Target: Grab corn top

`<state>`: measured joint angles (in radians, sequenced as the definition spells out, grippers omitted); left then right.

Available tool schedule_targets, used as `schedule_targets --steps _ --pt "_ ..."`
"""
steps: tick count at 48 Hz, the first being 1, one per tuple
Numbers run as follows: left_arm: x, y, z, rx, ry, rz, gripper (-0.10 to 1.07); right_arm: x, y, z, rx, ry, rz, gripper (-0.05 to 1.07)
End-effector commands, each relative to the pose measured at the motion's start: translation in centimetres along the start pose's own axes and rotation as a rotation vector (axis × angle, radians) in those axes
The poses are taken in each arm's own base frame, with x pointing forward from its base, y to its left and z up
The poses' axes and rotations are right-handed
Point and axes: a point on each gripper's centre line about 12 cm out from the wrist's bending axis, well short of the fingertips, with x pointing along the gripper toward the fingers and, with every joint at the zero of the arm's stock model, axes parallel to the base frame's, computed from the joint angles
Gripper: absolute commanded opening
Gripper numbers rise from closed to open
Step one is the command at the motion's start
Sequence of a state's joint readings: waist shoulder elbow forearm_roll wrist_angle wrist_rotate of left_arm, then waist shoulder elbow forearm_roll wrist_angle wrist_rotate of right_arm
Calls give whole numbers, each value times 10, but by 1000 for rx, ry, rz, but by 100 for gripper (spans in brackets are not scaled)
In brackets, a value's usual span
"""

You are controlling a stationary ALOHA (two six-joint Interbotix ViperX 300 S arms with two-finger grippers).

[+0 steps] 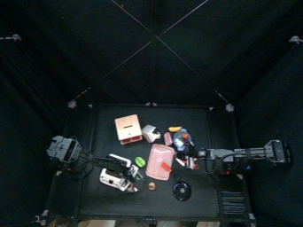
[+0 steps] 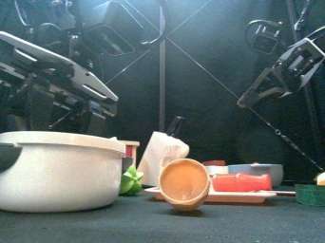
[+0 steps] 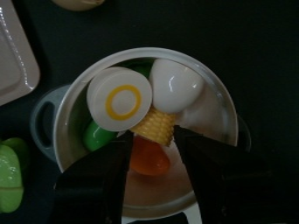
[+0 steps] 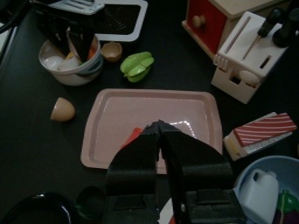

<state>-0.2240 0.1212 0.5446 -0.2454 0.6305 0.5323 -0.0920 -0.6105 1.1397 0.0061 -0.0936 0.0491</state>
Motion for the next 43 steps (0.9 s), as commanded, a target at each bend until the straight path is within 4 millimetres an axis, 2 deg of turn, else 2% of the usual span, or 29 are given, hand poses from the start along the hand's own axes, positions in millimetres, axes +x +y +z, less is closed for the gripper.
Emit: schedule_targets --steps 1,12,25,43 --pt "-7 5 11 6 -49 26 80 0 0 5 4 -17 -1 1" --pt "0 11 11 -8 -61 43 74 0 -1 3 6 -11 -2 1" --pt "-3 13 10 -22 -69 47 56 0 0 2 4 -9 -1 1" --pt "-30 9 13 -39 -141 58 58 0 0 2 4 -8 -1 1"
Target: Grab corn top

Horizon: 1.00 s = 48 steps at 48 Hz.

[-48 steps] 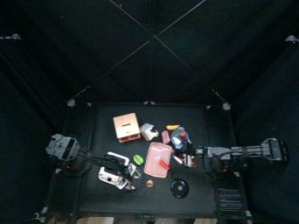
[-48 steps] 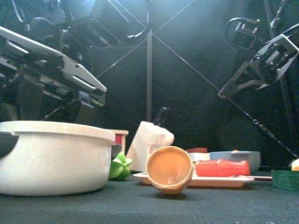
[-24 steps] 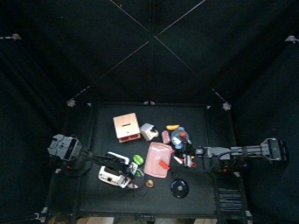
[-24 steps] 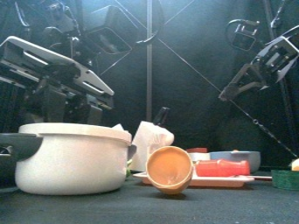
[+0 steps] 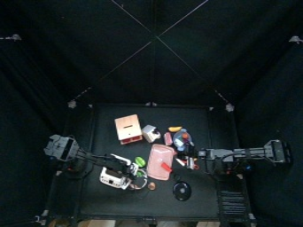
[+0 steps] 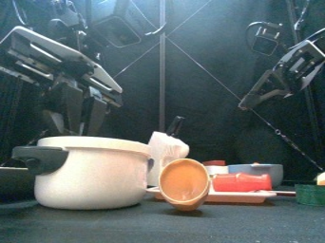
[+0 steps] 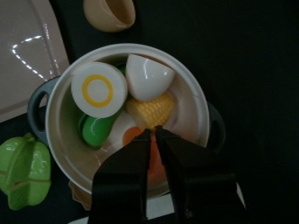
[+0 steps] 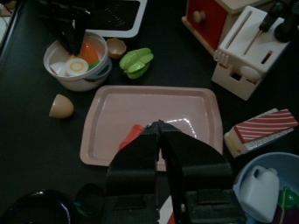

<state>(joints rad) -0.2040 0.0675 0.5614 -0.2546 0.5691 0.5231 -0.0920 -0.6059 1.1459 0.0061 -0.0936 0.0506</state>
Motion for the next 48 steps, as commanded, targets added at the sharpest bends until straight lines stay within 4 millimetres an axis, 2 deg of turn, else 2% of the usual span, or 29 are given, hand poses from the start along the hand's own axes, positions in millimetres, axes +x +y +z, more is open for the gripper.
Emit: schedule_targets --steps 1,15,19,48 --pt "-11 2 10 -12 -51 11 59 -1 0 5 2 -18 0 1" --pt "-10 2 10 -13 -56 13 87 -1 0 5 4 -18 0 1" --pt "-9 3 11 -9 -54 13 91 -1 0 5 4 -18 0 1" --pt "18 9 14 -22 -17 5 91 1 -1 4 3 -12 -3 1"
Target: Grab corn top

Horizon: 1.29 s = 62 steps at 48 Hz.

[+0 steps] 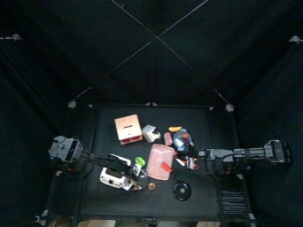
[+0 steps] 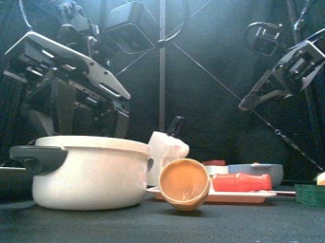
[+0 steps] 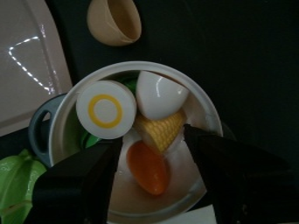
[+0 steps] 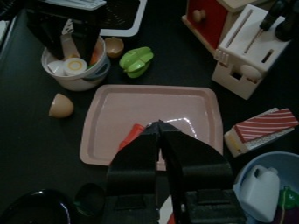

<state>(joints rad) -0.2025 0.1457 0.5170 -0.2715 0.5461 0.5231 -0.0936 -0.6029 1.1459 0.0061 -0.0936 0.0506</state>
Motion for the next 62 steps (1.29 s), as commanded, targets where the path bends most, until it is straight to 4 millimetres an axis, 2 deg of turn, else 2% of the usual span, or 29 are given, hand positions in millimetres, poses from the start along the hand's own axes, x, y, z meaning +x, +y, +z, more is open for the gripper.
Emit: schedule_targets --steps 1,25,39,62 --pt "-1 3 7 -1 -24 10 91 0 -1 5 4 -15 -2 1" --pt "0 7 2 -13 -19 17 70 1 -1 3 3 -8 -2 1" --pt "-25 8 7 -7 -73 38 69 1 -1 1 3 -3 -3 1" --pt "-40 3 -1 -5 -81 38 69 1 -1 2 3 -6 -2 1"
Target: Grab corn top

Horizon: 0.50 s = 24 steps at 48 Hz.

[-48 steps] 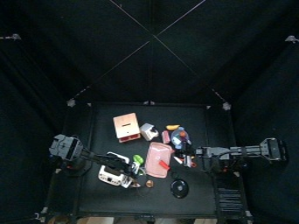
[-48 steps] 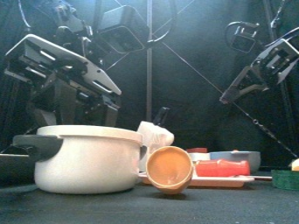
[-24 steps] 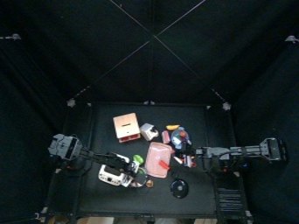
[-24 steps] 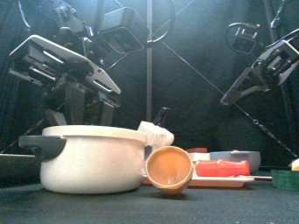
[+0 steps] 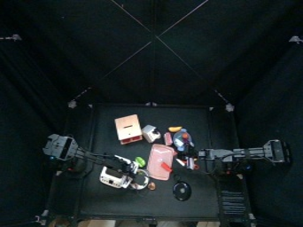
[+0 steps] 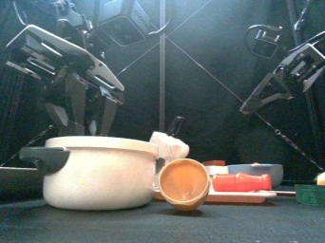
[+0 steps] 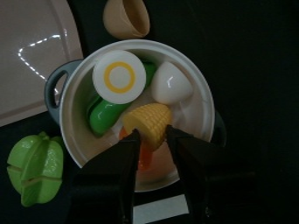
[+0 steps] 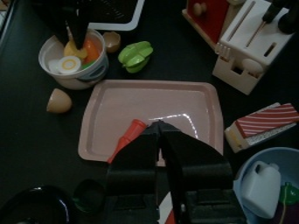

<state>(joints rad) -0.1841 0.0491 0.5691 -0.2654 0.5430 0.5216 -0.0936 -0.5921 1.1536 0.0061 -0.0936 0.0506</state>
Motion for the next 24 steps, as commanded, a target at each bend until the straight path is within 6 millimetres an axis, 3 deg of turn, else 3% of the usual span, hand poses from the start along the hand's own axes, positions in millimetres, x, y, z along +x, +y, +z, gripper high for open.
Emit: schedule_targets --steps 1,24 --pt "-15 2 7 2 -39 15 69 -1 0 7 3 -25 -1 1" --pt "-27 1 1 1 -45 18 69 -1 -1 7 5 -25 -3 1"
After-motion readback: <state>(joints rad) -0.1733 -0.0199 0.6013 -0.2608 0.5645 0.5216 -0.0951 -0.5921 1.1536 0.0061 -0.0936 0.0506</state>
